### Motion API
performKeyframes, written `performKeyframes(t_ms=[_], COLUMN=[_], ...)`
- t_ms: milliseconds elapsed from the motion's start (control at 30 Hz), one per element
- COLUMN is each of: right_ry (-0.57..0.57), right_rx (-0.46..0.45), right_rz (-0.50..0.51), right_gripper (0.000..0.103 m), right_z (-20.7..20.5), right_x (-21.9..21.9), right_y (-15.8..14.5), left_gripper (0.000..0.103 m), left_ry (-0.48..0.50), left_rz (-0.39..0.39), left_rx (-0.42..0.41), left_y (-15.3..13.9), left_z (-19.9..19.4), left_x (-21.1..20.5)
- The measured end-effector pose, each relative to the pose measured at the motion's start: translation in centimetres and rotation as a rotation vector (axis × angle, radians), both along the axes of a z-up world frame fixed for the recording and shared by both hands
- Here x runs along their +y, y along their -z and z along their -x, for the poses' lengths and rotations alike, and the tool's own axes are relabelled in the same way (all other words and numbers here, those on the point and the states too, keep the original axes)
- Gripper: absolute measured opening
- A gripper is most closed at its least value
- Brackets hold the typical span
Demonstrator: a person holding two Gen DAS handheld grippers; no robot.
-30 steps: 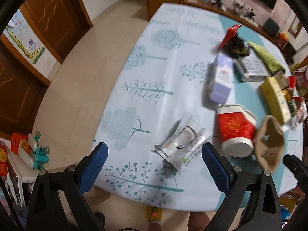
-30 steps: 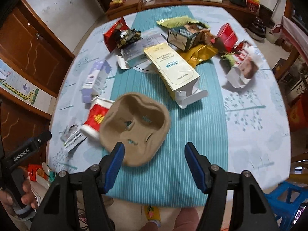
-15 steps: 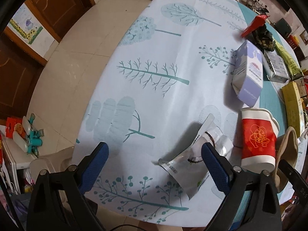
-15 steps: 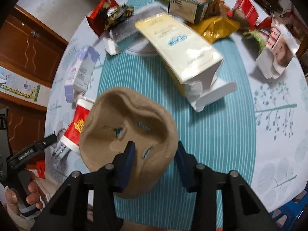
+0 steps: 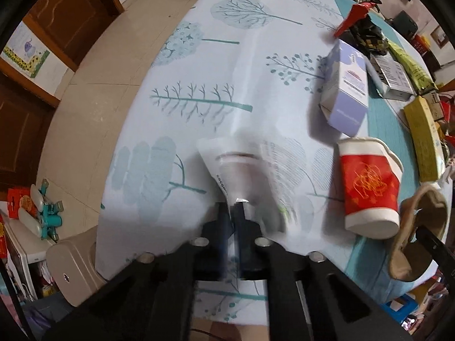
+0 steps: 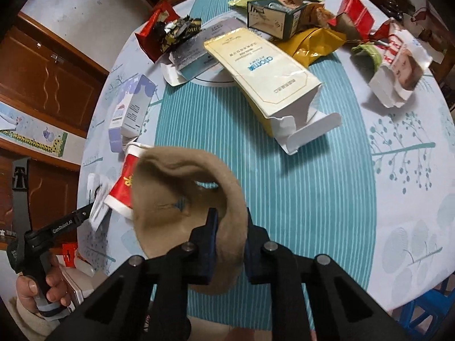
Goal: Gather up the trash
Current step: 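Grasp the brown pulp cup carrier with the right tool while the left tool grasps the white wrapper, then carry both items over the black bin and open both tools to drop them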
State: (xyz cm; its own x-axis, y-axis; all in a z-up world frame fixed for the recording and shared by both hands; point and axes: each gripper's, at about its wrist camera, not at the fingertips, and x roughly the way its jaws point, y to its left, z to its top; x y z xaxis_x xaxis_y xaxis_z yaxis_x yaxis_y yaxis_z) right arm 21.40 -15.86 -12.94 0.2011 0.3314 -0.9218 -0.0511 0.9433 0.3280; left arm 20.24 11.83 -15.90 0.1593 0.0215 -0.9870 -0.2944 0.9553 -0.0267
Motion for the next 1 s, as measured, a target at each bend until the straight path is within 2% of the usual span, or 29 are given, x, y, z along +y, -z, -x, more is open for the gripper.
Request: performKeyframes(t_ms=[200, 567, 767, 1000], right_ry=[0.018, 0.101, 0.164, 0.198], right_rx=[-0.050, -0.156, -0.172, -0.123], right_rz=[-0.005, -0.032, -0.038, -0.011], right_gripper=[0.014, 0.014, 0.014, 0.014], right_z=[2.2, 9.5, 14.6, 19.5], right_x=[-0.5, -0.8, -0.9, -0.8], right_y=[-2.4, -8.2, -9.1, -7.8], left_gripper=[0.001, 0.001, 0.001, 0.001], left_ry=[0.014, 0.163, 0.280, 0.352], left_rz=[0.062, 0.168, 0.204, 0.232], left_rx=[-0.054, -0.180, -0.159, -0.075], left_y=[-3.2, -11.1, -12.1, -9.6], left_z=[1.9, 8.8, 12.4, 16.5], left_x=[0.2, -2.0, -4.2, -6.4])
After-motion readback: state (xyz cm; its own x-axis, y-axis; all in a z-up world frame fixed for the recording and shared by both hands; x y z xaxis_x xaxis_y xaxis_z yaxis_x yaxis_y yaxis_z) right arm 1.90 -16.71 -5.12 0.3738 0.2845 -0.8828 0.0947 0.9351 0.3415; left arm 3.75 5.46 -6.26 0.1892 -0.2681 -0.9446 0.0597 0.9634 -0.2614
